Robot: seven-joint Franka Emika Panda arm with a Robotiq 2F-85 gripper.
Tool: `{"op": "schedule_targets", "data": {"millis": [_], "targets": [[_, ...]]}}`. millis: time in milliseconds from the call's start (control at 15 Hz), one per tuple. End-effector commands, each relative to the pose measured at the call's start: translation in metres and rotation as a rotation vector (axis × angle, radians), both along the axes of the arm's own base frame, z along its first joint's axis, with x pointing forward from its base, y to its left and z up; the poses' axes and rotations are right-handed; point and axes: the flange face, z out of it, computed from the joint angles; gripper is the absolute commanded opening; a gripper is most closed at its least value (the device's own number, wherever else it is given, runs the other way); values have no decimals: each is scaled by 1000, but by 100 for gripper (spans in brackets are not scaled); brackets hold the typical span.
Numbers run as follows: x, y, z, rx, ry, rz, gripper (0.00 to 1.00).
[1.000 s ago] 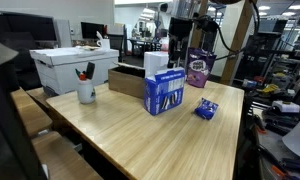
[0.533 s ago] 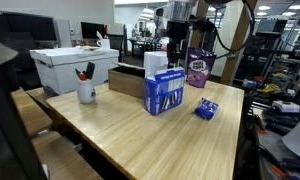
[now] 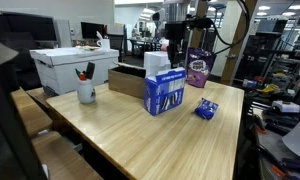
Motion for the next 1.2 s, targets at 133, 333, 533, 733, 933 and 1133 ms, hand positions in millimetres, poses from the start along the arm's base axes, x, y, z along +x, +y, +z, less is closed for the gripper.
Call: {"op": "schedule_targets", "data": {"millis": [133, 333, 533, 733, 933, 1133], "targets": [[6, -3, -6, 34, 36, 111, 2], [-1, -4, -11, 24, 43, 140, 32], [-13, -4, -16, 2, -15, 156, 47], [-24, -2, -27, -23, -94, 191, 64], [-30, -3, -33, -42, -144, 210, 81], [-36, -2, -35, -74, -193, 221, 96]]}}
